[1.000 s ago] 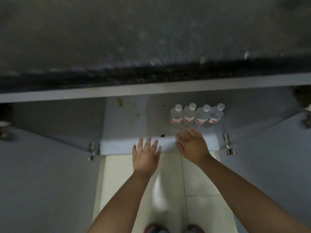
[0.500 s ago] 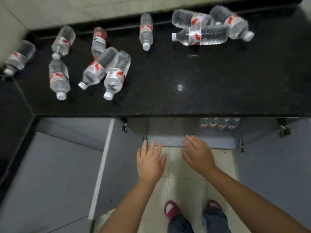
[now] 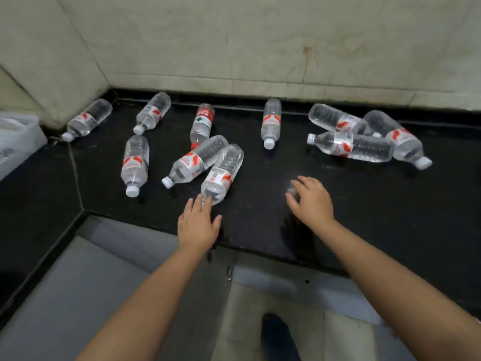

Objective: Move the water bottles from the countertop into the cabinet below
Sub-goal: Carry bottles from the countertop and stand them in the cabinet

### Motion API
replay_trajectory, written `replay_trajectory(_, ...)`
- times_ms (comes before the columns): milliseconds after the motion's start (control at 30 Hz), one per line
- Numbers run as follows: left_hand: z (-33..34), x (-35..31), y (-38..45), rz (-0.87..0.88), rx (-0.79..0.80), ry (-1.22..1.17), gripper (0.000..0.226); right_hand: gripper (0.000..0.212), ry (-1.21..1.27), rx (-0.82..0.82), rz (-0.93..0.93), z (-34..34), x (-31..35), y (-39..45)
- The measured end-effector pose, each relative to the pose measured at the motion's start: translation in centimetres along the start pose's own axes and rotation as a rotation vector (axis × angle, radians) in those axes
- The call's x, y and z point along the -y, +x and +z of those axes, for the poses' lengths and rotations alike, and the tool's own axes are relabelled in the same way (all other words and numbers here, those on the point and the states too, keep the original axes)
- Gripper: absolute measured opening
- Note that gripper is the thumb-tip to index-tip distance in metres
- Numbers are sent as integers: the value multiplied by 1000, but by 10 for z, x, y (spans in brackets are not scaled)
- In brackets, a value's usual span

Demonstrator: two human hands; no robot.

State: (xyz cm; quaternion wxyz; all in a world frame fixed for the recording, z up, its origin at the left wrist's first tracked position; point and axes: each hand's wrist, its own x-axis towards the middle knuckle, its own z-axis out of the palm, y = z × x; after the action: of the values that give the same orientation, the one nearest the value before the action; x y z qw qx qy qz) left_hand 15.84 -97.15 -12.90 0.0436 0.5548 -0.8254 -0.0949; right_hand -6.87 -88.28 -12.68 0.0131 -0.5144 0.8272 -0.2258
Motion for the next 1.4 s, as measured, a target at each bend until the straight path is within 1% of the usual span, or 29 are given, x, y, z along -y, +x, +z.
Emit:
replay_trajectory(100,5,1,41,-59,46,-58,62,48,-46,84,-3,18,4,81)
replay_trajectory(167,11,3,59,-85,77,-149,62,49,-50,113,15,33,8,125)
replay_trajectory(233,17,10,68,-89,14,-217,56,49,-45,145,10,49,10,162)
replay_trajectory(300,24,17,72,-47,-55,-219,54,47,-49,160,-1,66,11,187)
replay_trajectory(433,36,20,68,23,-123,-208,58,37,-121,124,3,90,12,208)
replay_trajectory(500,39,18,64,13,-158,-214,52,32,-137,105,-17,96,13,209)
replay_trajectory(633,39,14,60,-61,-121,-266,36,33,-112,79,5,91,13,204)
replay_trajectory(700,34,12,53,-132,-90,-283,32,33,-75,72,27,81,10,188)
replay_trajectory(733,29,11,47,-156,-104,-286,31,33,-58,64,17,75,7,175)
replay_trajectory(833,11,2,22,-106,-176,-324,28,23,5,2,-39,51,-1,122)
replay_trajectory(933,-13,-5,-5,-57,-294,-394,27,15,74,-66,-85,15,2,53)
replay_trajectory(1000,-32,-9,-27,20,-352,-428,26,17,90,-74,-130,-9,9,1)
replay_trajectory(1033,-41,-11,-40,80,-379,-424,25,18,88,-52,-134,-22,12,-26)
replay_trajectory(1167,-82,-20,-91,355,-414,-364,24,16,134,-15,-72,-78,30,-113)
replay_trajectory(1200,-89,-23,-104,444,-396,-347,25,16,135,-8,-53,-94,32,-131)
replay_trajectory(1267,-96,-26,-126,595,-318,-355,37,16,120,22,-10,-124,33,-162)
replay_trajectory(1300,-94,-28,-136,606,-262,-384,43,17,128,35,8,-138,32,-175)
replay_trajectory(1333,-90,-31,-146,582,-191,-408,46,18,148,43,29,-148,31,-186)
replay_trajectory(1367,-82,-34,-156,554,-103,-409,47,19,162,59,58,-154,29,-195)
replay_trajectory(1400,-69,-36,-166,554,-4,-385,41,21,150,102,91,-155,27,-205)
